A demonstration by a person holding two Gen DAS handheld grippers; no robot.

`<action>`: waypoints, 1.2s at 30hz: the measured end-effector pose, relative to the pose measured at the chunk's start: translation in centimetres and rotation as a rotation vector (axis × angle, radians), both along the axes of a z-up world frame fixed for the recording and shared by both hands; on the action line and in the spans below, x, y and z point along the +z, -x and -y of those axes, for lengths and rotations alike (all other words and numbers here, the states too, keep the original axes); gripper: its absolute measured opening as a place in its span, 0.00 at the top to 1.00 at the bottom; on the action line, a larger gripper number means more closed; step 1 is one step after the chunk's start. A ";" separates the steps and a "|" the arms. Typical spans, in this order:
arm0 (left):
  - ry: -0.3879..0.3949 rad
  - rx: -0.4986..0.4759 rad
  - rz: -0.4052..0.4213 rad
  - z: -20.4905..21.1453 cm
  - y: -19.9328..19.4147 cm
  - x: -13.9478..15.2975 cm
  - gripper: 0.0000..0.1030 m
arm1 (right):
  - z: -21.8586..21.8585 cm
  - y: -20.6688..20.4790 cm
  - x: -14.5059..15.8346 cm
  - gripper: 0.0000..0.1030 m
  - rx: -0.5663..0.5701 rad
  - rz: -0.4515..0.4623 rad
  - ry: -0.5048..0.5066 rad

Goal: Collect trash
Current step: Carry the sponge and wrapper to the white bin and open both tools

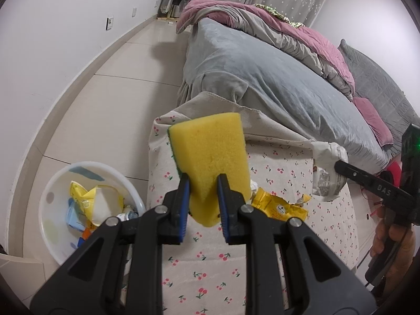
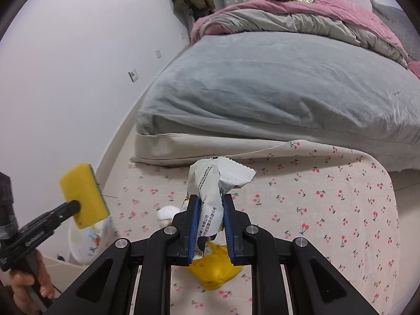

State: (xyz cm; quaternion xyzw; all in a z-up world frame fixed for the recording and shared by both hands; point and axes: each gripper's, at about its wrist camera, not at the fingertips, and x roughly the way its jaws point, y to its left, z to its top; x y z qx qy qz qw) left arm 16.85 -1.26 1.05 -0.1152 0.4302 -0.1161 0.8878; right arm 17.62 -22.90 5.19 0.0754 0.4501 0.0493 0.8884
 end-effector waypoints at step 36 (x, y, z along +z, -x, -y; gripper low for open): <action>-0.115 0.155 -0.071 -12.6 4.3 -3.8 0.78 | -17.7 0.1 -3.1 0.82 0.315 -0.035 0.031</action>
